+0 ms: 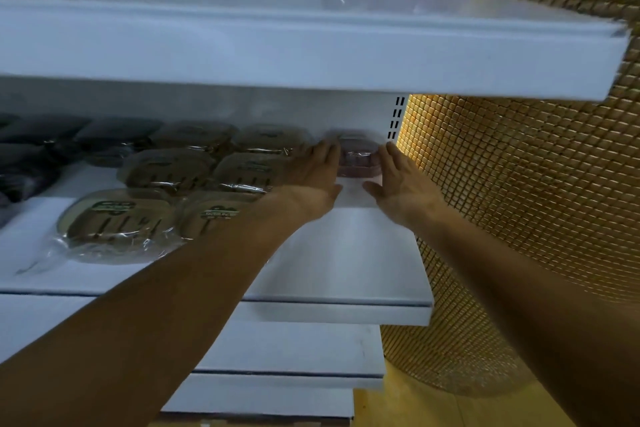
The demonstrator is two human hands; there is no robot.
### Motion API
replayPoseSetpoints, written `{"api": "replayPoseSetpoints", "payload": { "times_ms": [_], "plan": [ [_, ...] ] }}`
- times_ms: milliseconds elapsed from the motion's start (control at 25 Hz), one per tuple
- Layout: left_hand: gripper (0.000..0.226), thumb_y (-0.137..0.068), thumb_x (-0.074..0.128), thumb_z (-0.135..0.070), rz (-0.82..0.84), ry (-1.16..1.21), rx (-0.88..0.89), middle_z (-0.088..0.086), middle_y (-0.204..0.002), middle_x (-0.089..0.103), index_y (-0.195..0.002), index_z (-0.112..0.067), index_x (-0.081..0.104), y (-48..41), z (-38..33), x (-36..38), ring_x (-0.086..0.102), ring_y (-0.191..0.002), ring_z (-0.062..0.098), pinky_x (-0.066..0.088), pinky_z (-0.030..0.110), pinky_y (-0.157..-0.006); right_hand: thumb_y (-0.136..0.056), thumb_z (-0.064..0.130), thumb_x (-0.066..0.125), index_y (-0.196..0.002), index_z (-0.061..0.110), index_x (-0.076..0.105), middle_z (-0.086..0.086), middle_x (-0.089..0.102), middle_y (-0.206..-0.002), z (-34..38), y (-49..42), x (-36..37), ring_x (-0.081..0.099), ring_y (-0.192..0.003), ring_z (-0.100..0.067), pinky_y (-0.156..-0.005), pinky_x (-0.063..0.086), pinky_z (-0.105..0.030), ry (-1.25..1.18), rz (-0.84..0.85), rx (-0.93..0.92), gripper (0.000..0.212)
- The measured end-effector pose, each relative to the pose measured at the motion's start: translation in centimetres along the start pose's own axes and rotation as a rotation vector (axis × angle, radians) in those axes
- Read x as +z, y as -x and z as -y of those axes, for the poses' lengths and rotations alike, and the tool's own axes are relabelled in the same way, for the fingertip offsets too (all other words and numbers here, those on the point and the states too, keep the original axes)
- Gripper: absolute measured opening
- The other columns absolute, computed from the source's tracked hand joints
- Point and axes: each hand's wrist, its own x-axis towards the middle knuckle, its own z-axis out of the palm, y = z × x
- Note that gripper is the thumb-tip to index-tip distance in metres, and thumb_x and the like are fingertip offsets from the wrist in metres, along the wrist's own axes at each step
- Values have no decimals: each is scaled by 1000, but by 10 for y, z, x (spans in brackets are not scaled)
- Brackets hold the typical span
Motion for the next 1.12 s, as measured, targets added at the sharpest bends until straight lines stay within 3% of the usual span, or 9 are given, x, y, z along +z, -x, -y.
{"api": "replayPoseSetpoints", "payload": {
  "times_ms": [160, 320, 440, 680, 760, 880, 1000, 1120],
  "plan": [
    [68, -101, 49, -39, -51, 15, 60, 5, -162, 17, -155, -14, 17, 32, -5, -23, 26, -146, 27, 25, 42, -118, -102, 54, 22, -156, 15, -10, -6, -9, -164, 4, 42, -30, -5, -151, -20, -121, 6, -39, 102, 52, -59, 74],
    [71, -101, 47, -42, -76, 19, 111, 5, -164, 15, -157, -14, 13, 70, -7, -47, 23, -148, 25, 30, 39, -116, -102, 53, 29, -157, 14, -2, -6, 0, -165, 21, 85, -65, 5, -151, -23, -121, 12, -40, 58, 26, -113, 74],
    [71, -99, 49, -45, -100, 54, 130, 4, -160, 23, -157, -16, 18, 104, -4, -67, 34, -141, 27, 39, 41, -109, -101, 53, 32, -158, 16, 2, -4, 4, -165, 34, 117, -90, 7, -151, -21, -121, 14, -40, 36, 6, -141, 74],
    [69, -100, 49, -44, -136, 108, 181, 4, -159, 25, -156, -15, 22, 171, 6, -113, 28, -144, 23, 28, 35, -114, -100, 49, 42, -157, 19, 15, -3, 21, -162, 54, 173, -133, 22, -146, -21, -115, 27, -38, -1, -64, -201, 70],
    [67, -100, 49, -44, -152, 136, 188, 1, -159, 27, -156, -17, 24, 187, 8, -128, 29, -144, 21, 32, 36, -115, -99, 46, 45, -156, 21, 19, -1, 26, -160, 62, 189, -149, 27, -144, -21, -112, 31, -37, 7, -87, -213, 67],
    [54, -98, 50, -43, -227, 148, 220, -2, -148, 44, -147, -22, 39, 200, 6, -157, 44, -132, 21, 45, 40, -102, -98, 46, 47, -151, 27, 30, 6, 37, -153, 75, 208, -179, 40, -136, -17, -102, 43, -37, 10, -143, -242, 58],
    [38, -98, 49, -39, -306, 144, 262, -1, -121, 60, -133, -23, 52, 204, 3, -186, 56, -111, 24, 50, 40, -84, -98, 47, 47, -146, 33, 39, 8, 47, -146, 86, 215, -207, 50, -128, -17, -97, 47, -39, 3, -194, -263, 51],
    [36, -100, 47, -39, -364, 156, 246, -2, -111, 63, -132, -26, 56, 204, -4, -211, 58, -106, 23, 49, 40, -82, -97, 50, 45, -141, 34, 46, 10, 59, -135, 92, 216, -234, 57, -120, -14, -96, 49, -38, -13, -263, -273, 47]
  ]
}}
